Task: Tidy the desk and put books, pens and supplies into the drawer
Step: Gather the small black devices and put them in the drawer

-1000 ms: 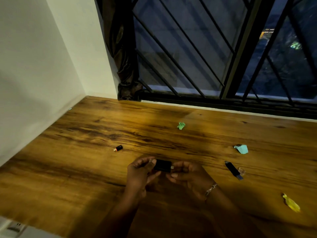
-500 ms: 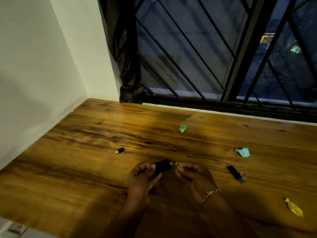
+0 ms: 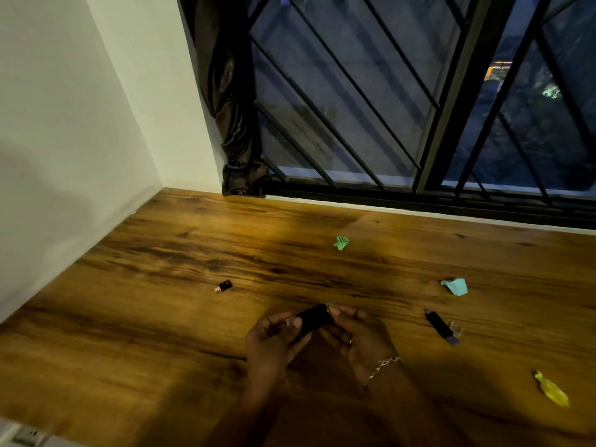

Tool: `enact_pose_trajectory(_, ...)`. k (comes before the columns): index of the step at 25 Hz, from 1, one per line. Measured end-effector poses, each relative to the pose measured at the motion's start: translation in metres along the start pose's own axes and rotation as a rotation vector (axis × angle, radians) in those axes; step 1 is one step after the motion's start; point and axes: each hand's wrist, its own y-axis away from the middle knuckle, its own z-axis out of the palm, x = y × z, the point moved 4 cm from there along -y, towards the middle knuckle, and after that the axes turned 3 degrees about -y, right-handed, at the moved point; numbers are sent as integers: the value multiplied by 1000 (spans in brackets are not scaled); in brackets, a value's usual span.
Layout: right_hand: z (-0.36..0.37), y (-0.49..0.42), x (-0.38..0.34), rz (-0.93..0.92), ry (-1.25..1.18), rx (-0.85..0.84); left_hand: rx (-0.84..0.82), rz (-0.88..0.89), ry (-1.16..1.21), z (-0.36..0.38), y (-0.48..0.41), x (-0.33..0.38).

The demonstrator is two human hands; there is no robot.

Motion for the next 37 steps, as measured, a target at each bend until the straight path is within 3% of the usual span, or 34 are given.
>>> enact_pose_trajectory(10,0,-1,-10,-14,114,-78,-27,20,-49,6,-2,0)
enact_pose_trajectory(13,-17,-8,-24,-133,482,-42,-97,52,-187,5,-15,4)
enact_pose_trajectory(16,-55,-11,-64,-508,1179,225,-111,120,-322,0,-33,7)
enact_pose_trajectory(18,-79,-7,-90,-611,1492,412,-101,148,-404,-5,-43,4)
enact_pose_trajectory(21,-100,-10,-107,-565,1714,489,-26,234,-613,-10,-56,0)
enact_pose_trajectory(24,-105,-17,-103,-535,1801,520,107,351,-1067,-3,-56,3)
enact_pose_trajectory(26,-107,-20,-100,-530,1799,513,141,523,-1280,12,-38,5)
enact_pose_trajectory(27,-108,-20,-99,-526,1782,493,22,659,-1315,24,-26,1)
enact_pose_trajectory(29,-111,-14,-98,-546,1658,446,-452,882,-1434,53,5,-20)
enact_pose_trajectory(31,-114,-4,-98,-580,1474,402,-815,903,-1556,69,28,-48)
enact_pose_trajectory(33,-117,7,-95,-551,1272,296,-955,867,-1579,80,35,-65)
enact_pose_trajectory(37,-121,27,-88,-426,822,72,-1046,948,-1552,87,36,-80)
